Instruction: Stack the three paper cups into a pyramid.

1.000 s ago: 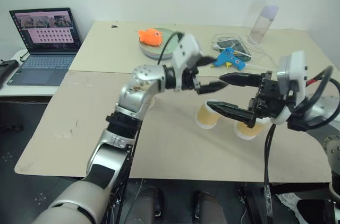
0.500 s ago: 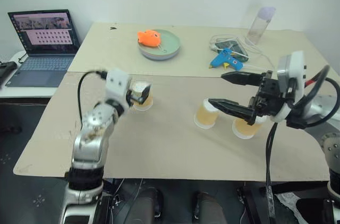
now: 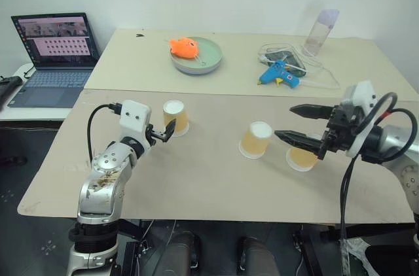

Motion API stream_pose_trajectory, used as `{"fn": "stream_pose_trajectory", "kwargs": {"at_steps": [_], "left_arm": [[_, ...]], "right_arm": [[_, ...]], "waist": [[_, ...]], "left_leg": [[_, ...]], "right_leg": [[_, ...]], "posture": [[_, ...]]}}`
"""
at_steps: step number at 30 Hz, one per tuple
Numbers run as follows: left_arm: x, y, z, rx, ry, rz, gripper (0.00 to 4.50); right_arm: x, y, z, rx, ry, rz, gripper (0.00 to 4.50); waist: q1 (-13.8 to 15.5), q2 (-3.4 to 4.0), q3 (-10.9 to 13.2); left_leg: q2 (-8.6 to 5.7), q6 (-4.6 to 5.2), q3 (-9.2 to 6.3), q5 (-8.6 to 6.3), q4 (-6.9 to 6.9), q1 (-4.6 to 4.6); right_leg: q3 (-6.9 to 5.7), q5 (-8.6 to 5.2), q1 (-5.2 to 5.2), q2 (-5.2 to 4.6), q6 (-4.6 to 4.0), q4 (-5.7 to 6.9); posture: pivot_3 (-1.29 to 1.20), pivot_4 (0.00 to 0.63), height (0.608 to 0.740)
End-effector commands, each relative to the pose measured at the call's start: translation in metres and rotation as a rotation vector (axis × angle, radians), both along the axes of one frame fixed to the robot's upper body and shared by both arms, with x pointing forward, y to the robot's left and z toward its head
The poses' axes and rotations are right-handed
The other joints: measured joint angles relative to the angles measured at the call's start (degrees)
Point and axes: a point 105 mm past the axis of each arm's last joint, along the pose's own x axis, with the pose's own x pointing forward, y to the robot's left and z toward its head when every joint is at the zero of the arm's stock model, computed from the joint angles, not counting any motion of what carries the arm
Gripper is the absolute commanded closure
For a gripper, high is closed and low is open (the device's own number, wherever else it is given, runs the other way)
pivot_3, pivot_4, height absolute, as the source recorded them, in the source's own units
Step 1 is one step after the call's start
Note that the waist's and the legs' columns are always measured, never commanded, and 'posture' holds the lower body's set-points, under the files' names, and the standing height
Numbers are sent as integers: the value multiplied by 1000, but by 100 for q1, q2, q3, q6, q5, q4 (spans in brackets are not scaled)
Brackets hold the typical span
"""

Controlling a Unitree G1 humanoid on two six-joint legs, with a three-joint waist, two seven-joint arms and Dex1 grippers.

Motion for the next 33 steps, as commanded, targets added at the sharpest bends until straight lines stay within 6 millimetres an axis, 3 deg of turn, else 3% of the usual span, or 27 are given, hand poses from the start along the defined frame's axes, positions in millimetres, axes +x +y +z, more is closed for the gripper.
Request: {"fn": "stream_pose_trajectory", "kwargs": {"at_steps": [1,8,14,19,24,33], "left_arm": [[8,-6,10,3,-45,-49,15],[28,-14,5,-89,-19,-111,15],[33,-30,-2,-132,22,-226,15],[43,-25,-5,-111,20,-215,15],[52,-25,1,-103,-14,-201,15],[55,-49,12,-84,-53,-294,15]], "right_arm": [[-1,-12,11,-15,-61,-39,0],[-5,-12,16,-12,-81,-46,0],[-7,-12,17,-12,-86,-52,0],[-8,-13,18,-8,-91,-66,0],[-7,-14,18,-2,-89,-77,0],[-6,-14,16,-6,-89,-85,0]], "waist": [[14,0,0],[18,0,0],[6,0,0],[3,0,0],[16,-1,1],[14,-1,1]], "left_leg": [[0,0,0,0,0,0],[-1,1,0,0,1,-1],[-1,2,0,0,1,-2],[0,2,0,0,1,-2],[-1,4,0,-1,1,-3],[-1,4,0,-1,1,-4]], "right_leg": [[-1,0,0,0,0,1],[-1,0,5,-1,0,-1],[0,0,9,-1,0,0],[0,1,9,-1,0,0],[-1,1,10,-3,1,-2],[-1,1,10,-4,1,-2]], "posture": [[0,150,740],[0,150,740],[0,150,740],[0,150,740],[0,150,740],[0,150,740]]}}
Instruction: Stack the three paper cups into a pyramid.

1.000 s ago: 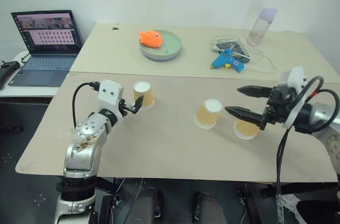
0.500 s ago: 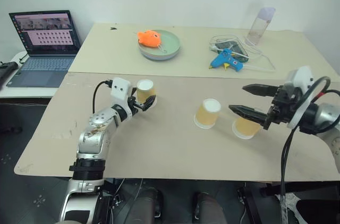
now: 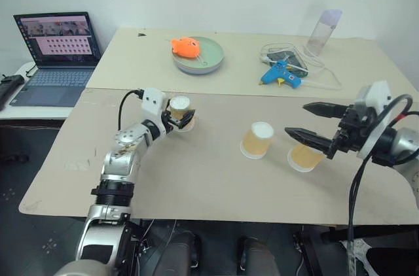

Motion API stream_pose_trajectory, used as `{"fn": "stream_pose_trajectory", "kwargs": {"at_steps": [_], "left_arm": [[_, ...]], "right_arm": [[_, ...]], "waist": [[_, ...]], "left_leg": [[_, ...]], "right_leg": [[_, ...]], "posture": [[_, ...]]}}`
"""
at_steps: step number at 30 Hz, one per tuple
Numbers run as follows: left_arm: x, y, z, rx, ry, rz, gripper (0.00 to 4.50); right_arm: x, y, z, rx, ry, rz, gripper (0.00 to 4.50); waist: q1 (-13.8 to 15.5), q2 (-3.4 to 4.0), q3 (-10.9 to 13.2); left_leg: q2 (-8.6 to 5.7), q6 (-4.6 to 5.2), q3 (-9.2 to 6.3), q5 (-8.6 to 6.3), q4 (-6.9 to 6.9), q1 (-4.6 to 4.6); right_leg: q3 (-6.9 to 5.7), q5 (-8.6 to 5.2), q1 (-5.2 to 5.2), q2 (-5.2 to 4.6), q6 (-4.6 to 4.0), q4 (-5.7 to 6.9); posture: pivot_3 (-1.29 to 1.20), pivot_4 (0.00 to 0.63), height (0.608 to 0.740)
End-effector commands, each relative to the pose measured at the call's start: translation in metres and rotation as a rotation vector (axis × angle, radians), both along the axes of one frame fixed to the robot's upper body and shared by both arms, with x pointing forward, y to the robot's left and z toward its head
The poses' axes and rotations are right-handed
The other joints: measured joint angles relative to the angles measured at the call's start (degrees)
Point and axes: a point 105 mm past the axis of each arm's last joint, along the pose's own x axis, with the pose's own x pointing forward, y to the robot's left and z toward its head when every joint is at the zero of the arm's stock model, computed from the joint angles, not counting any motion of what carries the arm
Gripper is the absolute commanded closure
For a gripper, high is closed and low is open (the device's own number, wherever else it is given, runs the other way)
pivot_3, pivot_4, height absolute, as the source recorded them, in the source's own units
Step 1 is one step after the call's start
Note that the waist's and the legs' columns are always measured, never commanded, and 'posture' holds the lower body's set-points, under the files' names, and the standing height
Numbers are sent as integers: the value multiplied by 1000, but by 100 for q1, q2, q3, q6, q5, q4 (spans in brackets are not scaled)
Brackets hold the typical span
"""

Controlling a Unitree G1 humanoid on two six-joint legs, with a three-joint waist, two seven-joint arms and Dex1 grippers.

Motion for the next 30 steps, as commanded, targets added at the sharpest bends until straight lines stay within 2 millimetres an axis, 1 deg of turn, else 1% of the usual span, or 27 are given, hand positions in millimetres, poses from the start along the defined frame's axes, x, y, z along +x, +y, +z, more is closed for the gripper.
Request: {"fn": "stream_pose_trajectory", "kwargs": {"at_steps": [1,8,10,11,13,14,15,20,25,28,30], "left_arm": [[1,-11,22,-5,-79,-39,15],[5,-11,23,-10,-77,-34,15],[6,-10,23,-10,-77,-32,557],[6,-9,23,-9,-77,-30,725],[7,-8,23,-2,-74,-25,1536],[8,-7,23,0,-74,-24,1851],[8,-6,23,2,-74,-19,1978],[10,-2,26,4,-80,-8,1978],[5,-8,45,-22,-125,-86,1978],[-5,-18,55,-1,-132,-216,1978],[-17,-27,60,20,-137,-340,1978]], "right_arm": [[-3,-1,11,2,-51,-5,0],[-3,-1,11,4,-54,-13,0],[-4,0,11,10,-54,-13,0],[-4,0,11,9,-54,-12,0],[-4,1,12,10,-57,-10,0],[-4,1,12,12,-58,-9,0],[-4,1,13,12,-59,-10,0],[-3,0,11,8,-55,-13,0],[-2,0,12,7,-61,-22,0],[-2,0,12,6,-61,-21,0],[-2,0,13,6,-65,-25,0]], "waist": [[-4,0,0],[-7,0,0],[-8,0,0],[-8,-1,0],[-5,-1,0],[-5,-1,1],[-4,-1,0],[-7,-1,0],[-3,-1,1],[-10,-1,1],[-14,0,1]], "left_leg": [[0,0,0,0,0,0],[0,1,0,0,0,0],[0,2,0,0,0,-1],[0,2,0,0,0,-1],[0,2,0,0,0,-1],[0,2,0,0,0,-1],[0,2,0,0,0,-1],[0,2,0,0,0,-1],[0,2,0,0,0,-2],[0,2,1,0,0,-2],[0,1,1,0,0,-2]], "right_leg": [[0,0,0,0,0,0],[0,0,0,0,0,0],[0,0,-1,0,0,1],[0,0,-1,0,0,1],[-1,0,0,0,0,1],[-1,0,0,0,0,0],[-1,0,0,0,0,0],[-1,0,0,0,0,1],[-1,0,-1,0,0,0],[-1,0,-1,0,0,0],[-1,0,-2,0,0,0]], "posture": [[0,150,740],[0,150,740],[0,150,740],[0,150,740],[0,150,740],[0,150,740],[0,150,740],[0,150,740],[0,150,740],[0,150,740],[0,150,740]]}}
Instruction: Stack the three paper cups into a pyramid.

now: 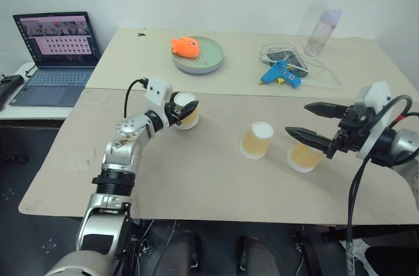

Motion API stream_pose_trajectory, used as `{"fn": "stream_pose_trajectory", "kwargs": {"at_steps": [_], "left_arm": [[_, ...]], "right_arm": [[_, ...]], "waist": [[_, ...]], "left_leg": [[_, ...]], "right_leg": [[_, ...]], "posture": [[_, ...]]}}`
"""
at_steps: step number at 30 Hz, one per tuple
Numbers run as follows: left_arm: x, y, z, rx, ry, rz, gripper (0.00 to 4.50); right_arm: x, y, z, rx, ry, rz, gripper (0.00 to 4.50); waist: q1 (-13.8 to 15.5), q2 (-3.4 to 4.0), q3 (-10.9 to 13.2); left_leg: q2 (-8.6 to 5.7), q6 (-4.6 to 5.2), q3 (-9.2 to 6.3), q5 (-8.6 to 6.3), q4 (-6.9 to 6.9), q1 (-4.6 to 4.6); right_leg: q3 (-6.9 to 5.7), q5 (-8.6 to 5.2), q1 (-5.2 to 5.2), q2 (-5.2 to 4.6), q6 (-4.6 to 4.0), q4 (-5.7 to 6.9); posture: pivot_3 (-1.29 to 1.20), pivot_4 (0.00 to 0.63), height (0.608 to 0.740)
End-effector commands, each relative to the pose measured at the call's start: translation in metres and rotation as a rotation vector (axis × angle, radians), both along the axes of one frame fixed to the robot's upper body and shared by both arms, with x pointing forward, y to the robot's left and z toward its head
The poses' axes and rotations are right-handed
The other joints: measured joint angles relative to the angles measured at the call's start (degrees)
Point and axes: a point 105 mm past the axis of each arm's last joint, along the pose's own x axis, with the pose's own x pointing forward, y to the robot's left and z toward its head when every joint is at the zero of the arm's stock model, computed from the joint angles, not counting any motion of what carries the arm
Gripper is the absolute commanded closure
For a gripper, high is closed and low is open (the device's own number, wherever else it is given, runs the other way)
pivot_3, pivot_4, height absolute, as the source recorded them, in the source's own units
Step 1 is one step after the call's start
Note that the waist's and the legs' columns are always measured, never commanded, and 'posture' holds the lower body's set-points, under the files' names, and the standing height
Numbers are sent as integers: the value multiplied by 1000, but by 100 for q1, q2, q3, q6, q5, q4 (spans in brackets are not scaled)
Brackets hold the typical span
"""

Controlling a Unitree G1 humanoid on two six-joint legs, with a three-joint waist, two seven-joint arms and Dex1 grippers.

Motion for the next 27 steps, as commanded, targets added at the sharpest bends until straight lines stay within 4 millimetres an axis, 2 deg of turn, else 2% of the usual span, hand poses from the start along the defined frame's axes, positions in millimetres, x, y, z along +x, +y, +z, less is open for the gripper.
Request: {"fn": "stream_pose_trajectory", "kwargs": {"at_steps": [1,3,5,7,10,17,19,27], "left_arm": [[-29,-26,34,25,-88,-289,1978],[-48,-34,29,69,-63,-460,1978],[-54,-35,14,147,-26,-535,1978],[-53,-34,-2,221,8,-573,1978],[-44,-41,-14,261,25,-579,1978],[-25,-74,-22,263,-28,-594,1978],[-25,-86,-25,255,-38,-622,1978],[-37,-116,-34,233,-42,-718,1978]], "right_arm": [[-3,2,15,5,-67,2,0],[-3,3,15,6,-72,-2,0],[-4,3,16,8,-75,-3,0],[-4,2,17,14,-83,-14,0],[-6,2,18,23,-92,-25,0],[-12,-4,18,30,-103,-68,0],[-14,-7,20,30,-107,-83,0],[-19,-15,26,10,-123,-125,0]], "waist": [[-1,0,0],[-5,1,0],[-5,2,-1],[-6,2,-1],[0,2,0],[56,0,0],[56,0,0],[44,0,0]], "left_leg": [[0,0,0,0,0,0],[0,0,1,0,0,-1],[0,0,1,0,0,-1],[0,0,2,0,0,0],[0,0,3,0,0,4],[-3,15,2,-5,4,-3],[-3,51,2,14,4,-3],[0,51,2,14,4,-3]], "right_leg": [[0,0,0,0,0,0],[0,0,-1,0,0,0],[0,-1,-1,0,-1,-1],[0,-1,-1,1,-2,0],[-1,-3,1,2,-2,-1],[-2,-2,4,-2,2,-7],[-2,-2,4,-3,3,-6],[-2,-2,4,-4,3,-5]], "posture": [[0,150,740],[0,150,740],[0,150,740],[0,150,740],[0,150,740],[0,150,740],[0,150,740],[0,150,740]]}}
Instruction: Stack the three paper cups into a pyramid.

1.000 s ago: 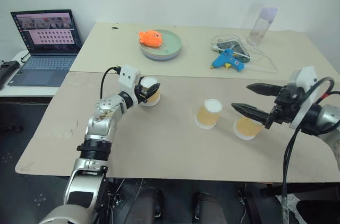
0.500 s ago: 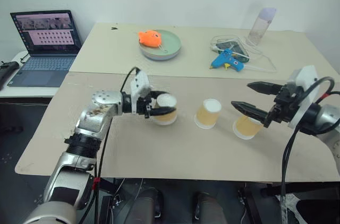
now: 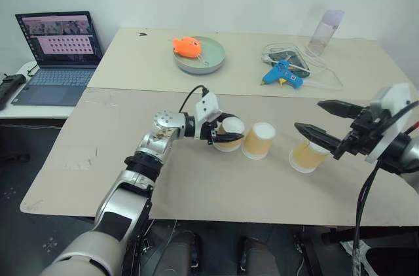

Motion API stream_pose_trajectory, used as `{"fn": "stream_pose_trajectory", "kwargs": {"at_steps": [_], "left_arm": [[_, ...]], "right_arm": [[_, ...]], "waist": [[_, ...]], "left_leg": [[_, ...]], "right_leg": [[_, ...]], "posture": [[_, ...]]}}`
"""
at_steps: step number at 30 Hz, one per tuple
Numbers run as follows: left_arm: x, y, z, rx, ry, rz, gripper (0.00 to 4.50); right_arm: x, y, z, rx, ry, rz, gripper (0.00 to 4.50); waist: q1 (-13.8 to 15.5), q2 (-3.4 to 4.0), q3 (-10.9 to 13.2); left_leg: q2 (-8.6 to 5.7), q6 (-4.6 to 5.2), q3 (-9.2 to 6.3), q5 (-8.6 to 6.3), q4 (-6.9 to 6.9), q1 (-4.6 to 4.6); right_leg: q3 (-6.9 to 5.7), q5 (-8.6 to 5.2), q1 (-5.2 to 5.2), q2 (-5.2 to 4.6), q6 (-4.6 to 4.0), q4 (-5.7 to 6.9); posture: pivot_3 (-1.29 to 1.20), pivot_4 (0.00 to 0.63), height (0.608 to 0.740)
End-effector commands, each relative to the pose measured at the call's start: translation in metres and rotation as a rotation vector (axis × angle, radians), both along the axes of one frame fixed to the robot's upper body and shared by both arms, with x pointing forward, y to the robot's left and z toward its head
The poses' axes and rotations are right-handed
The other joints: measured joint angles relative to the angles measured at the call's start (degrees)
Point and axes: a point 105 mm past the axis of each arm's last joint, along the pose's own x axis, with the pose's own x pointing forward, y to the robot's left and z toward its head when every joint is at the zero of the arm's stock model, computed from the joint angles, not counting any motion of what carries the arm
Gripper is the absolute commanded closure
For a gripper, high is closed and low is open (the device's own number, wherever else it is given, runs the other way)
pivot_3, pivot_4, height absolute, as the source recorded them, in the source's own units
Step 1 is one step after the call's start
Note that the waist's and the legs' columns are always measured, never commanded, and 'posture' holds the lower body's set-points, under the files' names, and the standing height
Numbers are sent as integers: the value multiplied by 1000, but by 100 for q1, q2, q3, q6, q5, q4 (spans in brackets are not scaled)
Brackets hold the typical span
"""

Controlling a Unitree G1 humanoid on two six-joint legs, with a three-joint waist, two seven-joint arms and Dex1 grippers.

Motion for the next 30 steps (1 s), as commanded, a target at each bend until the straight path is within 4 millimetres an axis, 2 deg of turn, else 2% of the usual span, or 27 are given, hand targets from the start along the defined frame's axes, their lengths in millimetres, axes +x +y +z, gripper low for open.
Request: {"fn": "stream_pose_trajectory", "kwargs": {"at_steps": [1,10,12,13,15,18,23,26,30], "left_arm": [[-5,-10,-1,13,-10,-46,1978],[-2,-9,-3,19,-2,-36,1978],[-1,-9,-2,17,-1,-29,1046],[-1,-8,-2,17,-1,-27,897],[-1,-8,-3,21,-3,-28,81],[-3,-4,0,32,-7,-37,32],[-1,13,13,50,-37,-27,32],[-4,29,23,80,-61,-33,32],[-14,57,47,121,-73,-56,32]], "right_arm": [[-6,-4,15,-16,-57,-20,0],[-5,-6,15,-17,-60,-30,0],[-5,-6,15,-18,-58,-28,0],[-4,-6,15,-17,-57,-27,0],[-4,-6,15,-16,-56,-24,0],[-3,-5,15,-16,-54,-15,0],[0,-5,13,-14,-48,-11,0],[-1,-6,13,-9,-46,-14,0],[-3,-16,7,-19,-24,-54,0]], "waist": [[-1,0,0],[-4,0,0],[-7,0,0],[-8,0,0],[-14,-1,1],[-28,-1,1],[-45,-1,0],[-49,0,1],[-63,1,1]], "left_leg": [[0,1,0,0,0,0],[0,7,-1,3,2,1],[0,8,0,3,2,1],[0,8,0,3,2,1],[0,9,0,3,2,-2],[0,10,0,4,2,-3],[0,10,0,3,2,-3],[1,9,0,3,1,-3],[3,8,-1,3,1,-5]], "right_leg": [[0,0,0,0,0,0],[0,-1,2,0,2,0],[0,-1,2,0,2,0],[0,-1,2,0,2,0],[0,-1,0,0,2,1],[0,-1,-1,0,2,1],[0,-1,-2,0,2,1],[0,-1,-4,0,2,1],[1,-1,-8,2,0,4]], "posture": [[0,150,740],[0,150,740],[0,150,740],[0,150,740],[0,150,740],[0,150,740],[0,150,740],[0,150,740],[0,150,740]]}}
